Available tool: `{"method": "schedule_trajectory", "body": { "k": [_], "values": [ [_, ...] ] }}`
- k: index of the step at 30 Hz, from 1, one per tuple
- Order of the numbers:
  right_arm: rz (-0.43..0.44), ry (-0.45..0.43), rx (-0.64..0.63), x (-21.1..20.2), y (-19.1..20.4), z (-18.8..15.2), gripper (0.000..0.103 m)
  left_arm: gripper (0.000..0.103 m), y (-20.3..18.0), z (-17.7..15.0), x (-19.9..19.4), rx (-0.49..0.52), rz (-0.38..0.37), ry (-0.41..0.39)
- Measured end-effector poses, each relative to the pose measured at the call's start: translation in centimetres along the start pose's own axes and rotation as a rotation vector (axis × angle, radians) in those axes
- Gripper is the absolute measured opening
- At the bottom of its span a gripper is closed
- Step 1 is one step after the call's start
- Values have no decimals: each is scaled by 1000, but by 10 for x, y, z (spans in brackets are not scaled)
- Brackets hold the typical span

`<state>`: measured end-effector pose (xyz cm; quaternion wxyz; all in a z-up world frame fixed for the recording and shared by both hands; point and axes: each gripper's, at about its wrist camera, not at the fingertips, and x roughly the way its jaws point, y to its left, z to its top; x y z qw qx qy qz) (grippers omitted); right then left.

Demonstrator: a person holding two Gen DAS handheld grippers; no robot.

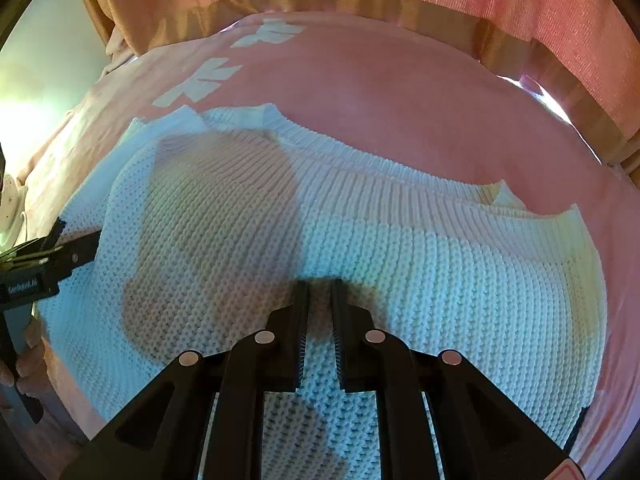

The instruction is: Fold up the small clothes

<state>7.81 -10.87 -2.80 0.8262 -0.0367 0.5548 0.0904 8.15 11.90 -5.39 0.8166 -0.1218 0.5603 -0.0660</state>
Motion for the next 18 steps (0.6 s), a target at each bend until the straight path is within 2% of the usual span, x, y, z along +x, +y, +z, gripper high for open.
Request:
{"method": "schedule_trajectory", "body": {
  "k": [1,3,4,5,7,10,14,18],
  "values": [
    [2,-1,-1,0,0,0,10,94,0,1,0,-9,-7,-4],
    [7,-1,0,0,-1,-1,10,75,1,3,-2,-20,-31,-16],
    [11,-2,-1,0,-2,-1,10,43,2,5,-5,-28,-100,-15],
    [15,-2,0,0,-2,-1,10,29,5,8,-7,-58,-161,5],
    [21,-1,-2,0,-4,-1,10,25,7,9,-20,-105,-206,-5],
    [23,2,-6,0,-4,-1,10,24,-9,10,-51,-94,-268,-47],
    [56,8,11,2,-9,2,10,24,-67,8,-107,-2,-400,-123],
    [140,19,54,4,-22,4,10,24,-137,1,-125,115,-441,-120]
  ]
}}
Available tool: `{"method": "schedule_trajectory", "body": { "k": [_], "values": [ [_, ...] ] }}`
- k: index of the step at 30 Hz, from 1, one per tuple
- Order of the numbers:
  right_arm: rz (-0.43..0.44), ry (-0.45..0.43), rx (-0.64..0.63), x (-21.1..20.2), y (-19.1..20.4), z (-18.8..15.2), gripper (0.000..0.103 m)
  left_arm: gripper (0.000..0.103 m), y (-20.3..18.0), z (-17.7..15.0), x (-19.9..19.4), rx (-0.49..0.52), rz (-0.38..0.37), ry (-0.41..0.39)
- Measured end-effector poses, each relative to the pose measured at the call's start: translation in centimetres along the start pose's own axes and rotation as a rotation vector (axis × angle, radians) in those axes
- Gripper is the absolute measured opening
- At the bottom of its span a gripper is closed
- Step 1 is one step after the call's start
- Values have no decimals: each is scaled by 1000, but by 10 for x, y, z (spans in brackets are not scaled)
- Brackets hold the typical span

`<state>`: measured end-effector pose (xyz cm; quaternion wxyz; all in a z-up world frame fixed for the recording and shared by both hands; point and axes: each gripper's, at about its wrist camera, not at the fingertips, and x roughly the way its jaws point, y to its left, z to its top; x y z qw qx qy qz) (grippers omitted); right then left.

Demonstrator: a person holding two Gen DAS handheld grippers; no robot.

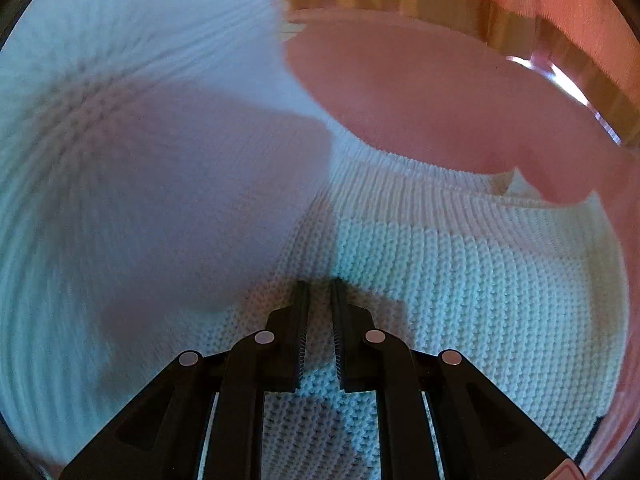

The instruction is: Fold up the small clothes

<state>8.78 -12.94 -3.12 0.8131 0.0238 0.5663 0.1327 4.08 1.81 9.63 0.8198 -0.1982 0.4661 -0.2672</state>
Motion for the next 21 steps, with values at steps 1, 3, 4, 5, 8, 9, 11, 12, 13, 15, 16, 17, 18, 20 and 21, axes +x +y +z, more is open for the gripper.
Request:
{"method": "schedule_trajectory", "body": {
  "k": [1,3,4,5,8,9,11,12,13,15,16,17,18,20,21],
  "values": [
    [49,3,20,-1,-8,0,9,24,-12,-1,7,17,-2,8],
    [125,13,91,-9,-31,0,6,24,-44,-3,28,68,17,14],
    [132,15,120,-14,-40,-1,4,24,-56,-5,38,83,22,9],
    [97,0,158,-27,-58,-3,4,24,-61,-5,45,83,25,11],
    [-67,-96,227,-78,-107,-12,22,25,-75,-12,77,58,20,70],
    [-105,-127,250,-94,-122,-17,23,27,-79,-18,90,60,38,90],
    [-100,-165,320,-118,-150,-32,25,39,-85,-32,110,80,61,124],
    [-93,-177,348,-126,-160,-38,28,43,-87,-41,115,76,63,144],
    [-89,-185,357,-131,-164,-44,33,55,-90,-52,117,78,39,167],
    [-83,-205,346,-143,-165,-52,40,72,-97,-67,108,120,13,171],
    [-57,-215,341,-146,-163,-54,47,78,-100,-74,100,151,16,160],
    [-26,-216,334,-147,-164,-53,51,85,-103,-83,87,193,30,134],
    [10,-211,325,-146,-160,-53,57,88,-103,-91,78,224,47,113],
    [50,-190,300,-140,-151,-50,60,91,-99,-106,60,269,93,70],
    [59,-177,293,-134,-146,-47,60,91,-97,-112,57,276,99,61]
  ]
}}
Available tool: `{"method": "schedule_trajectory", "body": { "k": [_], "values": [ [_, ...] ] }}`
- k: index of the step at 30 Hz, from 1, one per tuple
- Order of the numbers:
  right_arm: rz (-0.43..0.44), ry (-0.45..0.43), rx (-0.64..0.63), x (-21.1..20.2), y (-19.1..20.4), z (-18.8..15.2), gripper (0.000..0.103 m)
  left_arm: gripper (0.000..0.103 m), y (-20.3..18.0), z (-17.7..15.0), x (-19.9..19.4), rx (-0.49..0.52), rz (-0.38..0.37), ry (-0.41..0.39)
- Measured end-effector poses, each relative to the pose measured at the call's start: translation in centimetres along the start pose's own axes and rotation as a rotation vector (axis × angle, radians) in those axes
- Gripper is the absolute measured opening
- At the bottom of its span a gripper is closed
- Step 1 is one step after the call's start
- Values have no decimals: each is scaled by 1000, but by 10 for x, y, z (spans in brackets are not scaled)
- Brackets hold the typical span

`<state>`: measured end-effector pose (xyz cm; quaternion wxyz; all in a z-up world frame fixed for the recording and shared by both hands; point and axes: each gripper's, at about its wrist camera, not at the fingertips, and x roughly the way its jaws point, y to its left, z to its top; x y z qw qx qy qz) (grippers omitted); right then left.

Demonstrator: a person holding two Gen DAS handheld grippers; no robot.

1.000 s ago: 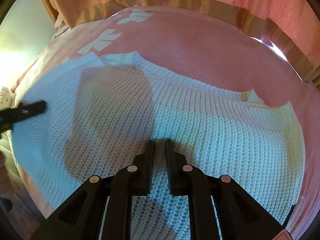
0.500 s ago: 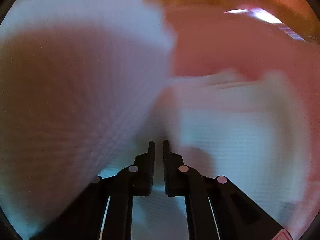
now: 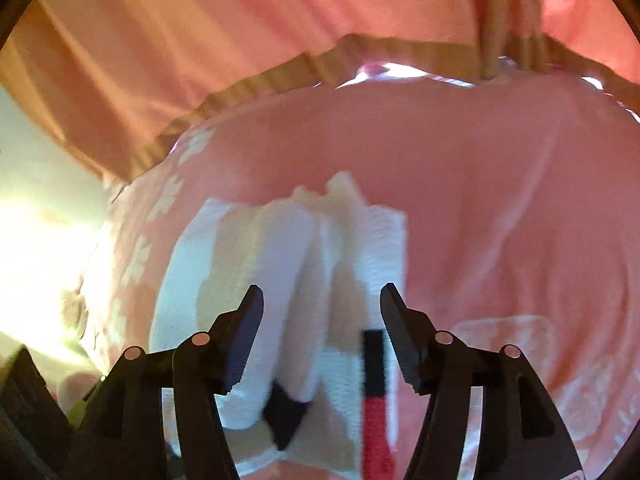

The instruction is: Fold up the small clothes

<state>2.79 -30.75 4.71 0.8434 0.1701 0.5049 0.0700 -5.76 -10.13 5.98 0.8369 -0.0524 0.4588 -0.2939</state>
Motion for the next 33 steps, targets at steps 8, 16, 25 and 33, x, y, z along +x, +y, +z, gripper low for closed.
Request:
{"method": "schedule_trajectory", "body": {
  "k": [8,16,25,33],
  "values": [
    [103,183,89,72,15,-7,65,90,-13,-37,5,70,13,-85],
    [147,-30,-13,15,38,18,19,18,-30,-15,14,77,-87,-29],
    [-62,94,-50,44,2,13,27,55,-39,-16,17,106,-17,24],
    [60,63,-98,-30,11,-48,56,90,19,-42,-61,113,54,-93]
  ]
}}
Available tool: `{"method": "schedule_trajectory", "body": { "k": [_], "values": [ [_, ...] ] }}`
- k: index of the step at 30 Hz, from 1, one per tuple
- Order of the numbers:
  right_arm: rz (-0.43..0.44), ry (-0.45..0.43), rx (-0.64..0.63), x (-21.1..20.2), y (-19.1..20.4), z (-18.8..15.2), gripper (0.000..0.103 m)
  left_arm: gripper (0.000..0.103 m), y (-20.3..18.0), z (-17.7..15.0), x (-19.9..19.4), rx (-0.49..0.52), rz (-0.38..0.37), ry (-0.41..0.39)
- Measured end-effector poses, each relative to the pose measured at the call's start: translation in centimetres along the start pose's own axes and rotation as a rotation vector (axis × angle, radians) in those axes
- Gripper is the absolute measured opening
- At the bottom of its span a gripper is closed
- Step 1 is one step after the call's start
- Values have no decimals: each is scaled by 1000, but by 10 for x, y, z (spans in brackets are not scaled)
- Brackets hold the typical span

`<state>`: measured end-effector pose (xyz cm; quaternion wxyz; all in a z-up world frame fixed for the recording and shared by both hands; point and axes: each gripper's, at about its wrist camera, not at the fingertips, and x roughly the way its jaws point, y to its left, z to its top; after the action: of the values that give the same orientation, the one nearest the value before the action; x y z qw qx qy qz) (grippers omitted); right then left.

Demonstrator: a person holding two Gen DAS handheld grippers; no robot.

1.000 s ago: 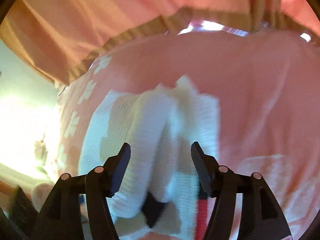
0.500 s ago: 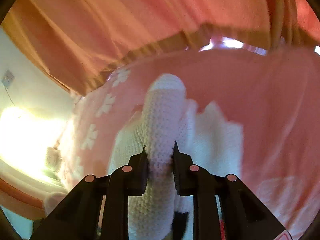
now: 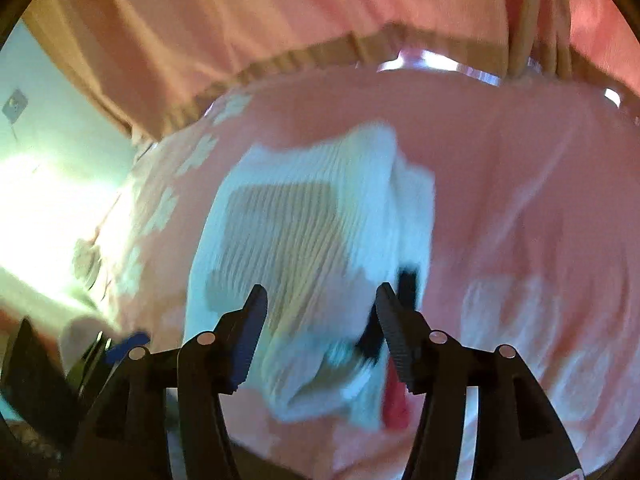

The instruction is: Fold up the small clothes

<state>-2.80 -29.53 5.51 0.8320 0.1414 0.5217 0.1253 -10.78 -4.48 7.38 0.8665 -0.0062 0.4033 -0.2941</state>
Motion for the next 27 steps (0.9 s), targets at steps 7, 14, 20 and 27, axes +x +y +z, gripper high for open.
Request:
{"method": "schedule_trajectory", "body": {
  "k": [7,14,20,27],
  "values": [
    [59,111,41,35,-6,-40,8,84,25,-24,43,-36,50,92],
    [75,-58,97,-18,-24,-51,6,30,51,-20,68,-146,7,159],
    [-72,120,59,32,-19,-72,8,32,48,-30,80,-93,93,222],
    [-51,-34,64,-27,-12,-34,48,73,40,-18,30,-44,36,136]
  ]
}}
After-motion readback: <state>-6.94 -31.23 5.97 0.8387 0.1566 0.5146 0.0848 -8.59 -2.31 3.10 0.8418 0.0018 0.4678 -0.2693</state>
